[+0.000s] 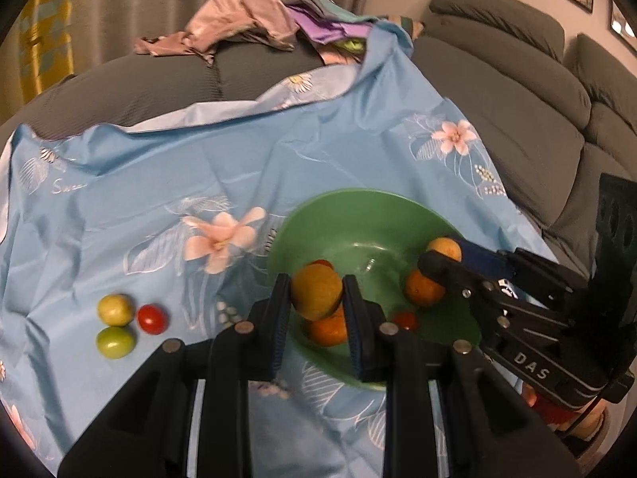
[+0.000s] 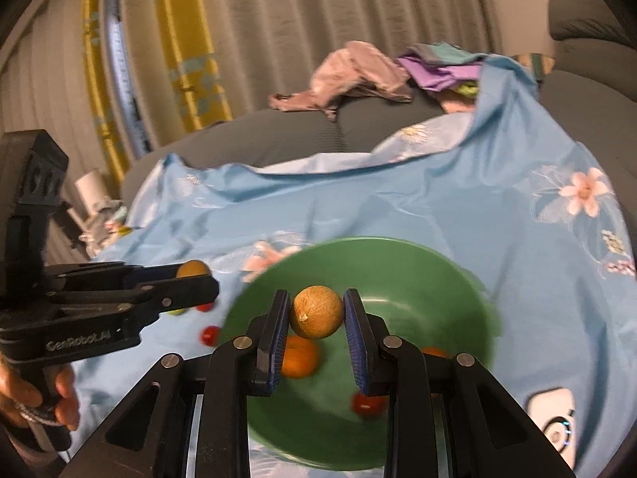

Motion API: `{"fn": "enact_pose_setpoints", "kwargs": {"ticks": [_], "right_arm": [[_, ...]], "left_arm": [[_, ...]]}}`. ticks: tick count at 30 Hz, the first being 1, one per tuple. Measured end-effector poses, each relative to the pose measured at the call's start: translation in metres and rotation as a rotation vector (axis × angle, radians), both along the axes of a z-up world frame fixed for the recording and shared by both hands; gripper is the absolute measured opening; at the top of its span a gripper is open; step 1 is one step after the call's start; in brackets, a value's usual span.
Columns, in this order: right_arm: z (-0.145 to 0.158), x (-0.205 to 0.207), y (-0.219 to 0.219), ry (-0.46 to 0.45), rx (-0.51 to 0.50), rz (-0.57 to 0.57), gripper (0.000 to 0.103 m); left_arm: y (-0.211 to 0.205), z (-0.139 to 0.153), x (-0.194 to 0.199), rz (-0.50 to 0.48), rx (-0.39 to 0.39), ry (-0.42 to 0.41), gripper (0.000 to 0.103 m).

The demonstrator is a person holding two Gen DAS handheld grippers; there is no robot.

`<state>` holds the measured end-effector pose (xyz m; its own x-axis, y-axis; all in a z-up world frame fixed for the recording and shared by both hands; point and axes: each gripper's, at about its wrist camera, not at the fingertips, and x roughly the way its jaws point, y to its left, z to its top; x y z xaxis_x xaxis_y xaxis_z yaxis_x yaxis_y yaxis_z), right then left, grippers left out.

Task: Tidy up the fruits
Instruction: 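Carry the kumquat into the green bowl held by the left tool and release, then withdraw the right gripper from the bowl toward a red cherry tomato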

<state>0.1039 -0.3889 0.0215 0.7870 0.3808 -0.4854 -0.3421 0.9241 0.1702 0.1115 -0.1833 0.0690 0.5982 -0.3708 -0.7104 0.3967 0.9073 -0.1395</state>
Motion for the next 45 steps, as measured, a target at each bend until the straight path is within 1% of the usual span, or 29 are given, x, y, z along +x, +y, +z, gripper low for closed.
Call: {"fn": "enact_pose_setpoints", "kwargs": {"ticks": [7, 11, 16, 21, 22, 23, 24, 25, 26, 28, 30, 32, 33, 37, 40, 42, 45], "right_arm": [[-0.013, 0.013, -0.016, 0.062, -0.019, -0.071, 0.029], [-0.016, 0.016, -0.018, 0.082, -0.019, -0.072, 0.029], [-0.017, 0.015, -0.017, 0.086, -0.026, -0.066, 0.029], [-0.020, 0.016, -0.017, 0.097, -0.038, -0.086, 0.029], [-0.020, 0.017, -0.017, 0.099, -0.037, -0.087, 0.029], [-0.020, 0.017, -0.017, 0.099, -0.035, -0.089, 0.029], [-0.020, 0.017, -0.018, 0.098, -0.033, -0.092, 0.029], [-0.020, 0.017, -0.018, 0.097, -0.033, -0.094, 0.029], [-0.020, 0.017, -0.018, 0.096, -0.034, -0.094, 0.029], [-0.021, 0.016, -0.017, 0.093, -0.036, -0.097, 0.029], [-0.021, 0.016, -0.017, 0.093, -0.036, -0.097, 0.029], [-0.021, 0.016, -0.017, 0.088, -0.036, -0.099, 0.029], [-0.020, 0.016, -0.017, 0.083, -0.032, -0.099, 0.029], [-0.015, 0.010, -0.017, 0.041, -0.009, -0.091, 0.029], [-0.009, 0.006, -0.014, 0.005, 0.018, -0.069, 0.029], [-0.007, 0.004, -0.011, -0.008, 0.032, -0.047, 0.029], [-0.005, 0.001, -0.004, -0.020, 0.048, -0.010, 0.029]], "left_arm": [[-0.029, -0.021, 0.011, -0.033, 0.077, 0.048, 0.026], [-0.038, -0.030, 0.015, -0.038, 0.126, 0.060, 0.025], [-0.043, -0.035, 0.018, -0.038, 0.143, 0.076, 0.025], [-0.043, -0.037, 0.018, -0.037, 0.144, 0.085, 0.026], [-0.042, -0.038, 0.018, -0.034, 0.144, 0.088, 0.031], [-0.043, -0.038, 0.018, -0.033, 0.142, 0.089, 0.041], [-0.042, -0.037, 0.018, -0.031, 0.139, 0.089, 0.048], [-0.041, -0.036, 0.017, -0.027, 0.134, 0.083, 0.060], [-0.040, -0.035, 0.016, -0.021, 0.132, 0.077, 0.063], [-0.037, -0.032, 0.014, -0.012, 0.129, 0.065, 0.066], [-0.033, -0.028, 0.010, -0.006, 0.119, 0.048, 0.070], [-0.026, -0.022, 0.002, 0.010, 0.100, 0.017, 0.078], [-0.022, -0.018, -0.003, 0.020, 0.089, -0.002, 0.080], [-0.005, -0.008, -0.019, 0.057, 0.024, -0.057, 0.091], [0.015, -0.004, -0.033, 0.109, -0.033, -0.085, 0.101], [0.030, -0.003, -0.042, 0.135, -0.085, -0.099, 0.103], [0.047, 0.000, -0.054, 0.168, -0.131, -0.122, 0.103]]}}
